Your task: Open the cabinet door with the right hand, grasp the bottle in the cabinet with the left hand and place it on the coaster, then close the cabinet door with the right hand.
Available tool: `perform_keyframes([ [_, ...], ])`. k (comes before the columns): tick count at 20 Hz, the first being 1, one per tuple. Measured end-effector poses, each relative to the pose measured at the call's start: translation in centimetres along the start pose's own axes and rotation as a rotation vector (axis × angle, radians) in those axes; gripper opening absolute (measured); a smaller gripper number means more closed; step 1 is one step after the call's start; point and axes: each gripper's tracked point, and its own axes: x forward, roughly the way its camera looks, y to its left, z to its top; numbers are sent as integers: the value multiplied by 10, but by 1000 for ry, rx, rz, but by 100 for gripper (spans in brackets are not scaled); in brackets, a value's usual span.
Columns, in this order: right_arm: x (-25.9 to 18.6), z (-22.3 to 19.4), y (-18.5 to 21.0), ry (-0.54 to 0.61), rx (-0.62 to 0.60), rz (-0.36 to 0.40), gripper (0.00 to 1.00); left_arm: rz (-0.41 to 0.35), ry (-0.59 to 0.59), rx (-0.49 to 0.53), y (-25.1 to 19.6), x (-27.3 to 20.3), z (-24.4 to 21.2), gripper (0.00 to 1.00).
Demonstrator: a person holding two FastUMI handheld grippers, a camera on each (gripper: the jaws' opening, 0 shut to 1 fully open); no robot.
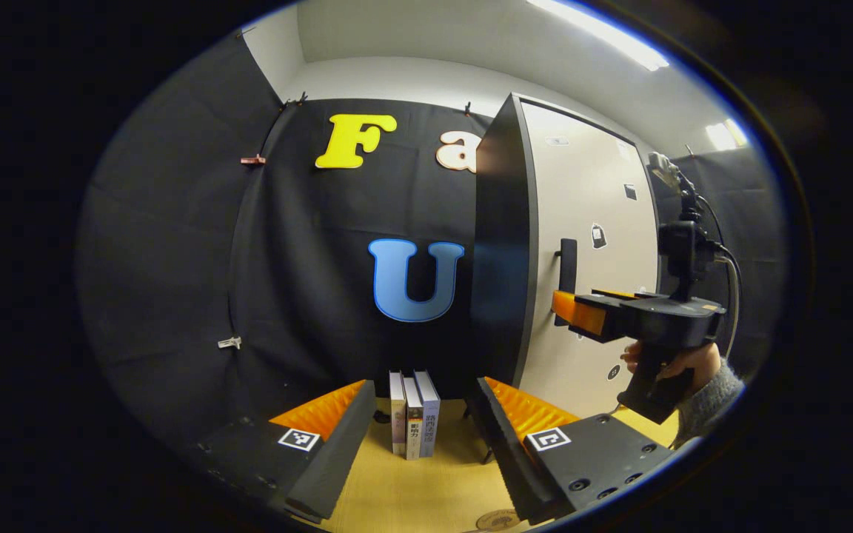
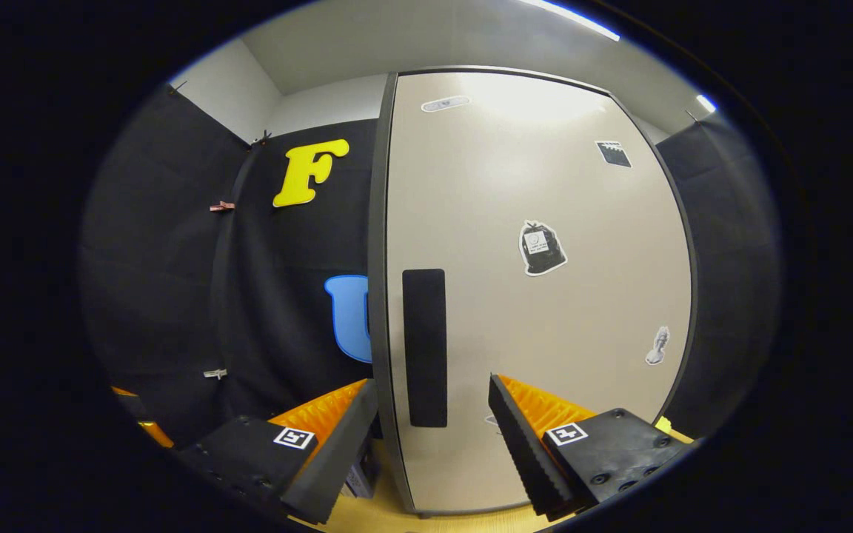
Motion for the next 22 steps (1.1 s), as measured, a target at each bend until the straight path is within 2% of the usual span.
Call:
perform_keyframes([
  [4, 20, 12, -6, -29, 34, -38, 97, 6, 19, -9, 11, 11, -8, 86],
  [6, 25, 18, -6, -43, 43, -42, 91, 11, 28, -17, 17, 15, -10, 86],
  [7, 24, 19, -2, -43, 39, -39, 78, 12, 32, -23, 18, 17, -12, 86],
  [8, 28, 17, 0, -43, 27, -36, 75, 13, 37, -27, 19, 19, -14, 86],
  [9, 26, 15, 4, -40, 8, -32, 64, 14, 41, -28, 21, 19, -16, 86],
  [10, 30, 11, 7, -32, -17, -44, 58, 14, 44, -30, 22, 20, -16, 86],
  [11, 22, 16, 5, -42, -49, -61, 39, 15, 46, -32, 23, 20, -16, 86],
  [12, 23, 12, 5, -33, -58, -80, 38, 16, 45, -35, 24, 18, -15, 86],
  [13, 28, 11, 4, -28, -45, -94, 31, 17, 45, -35, 26, 17, -15, 86],
  [14, 25, 12, 4, -20, -31, -97, 19, 21, 41, -33, 28, 14, -14, 86],
  [15, 21, 13, 4, -12, -26, -96, 16, 23, 39, -30, 31, 13, -14, 86],
  [22, -16, 16, 3, 32, -63, -40, 16, -11, 27, -35, 26, 22, -2, 86],
])
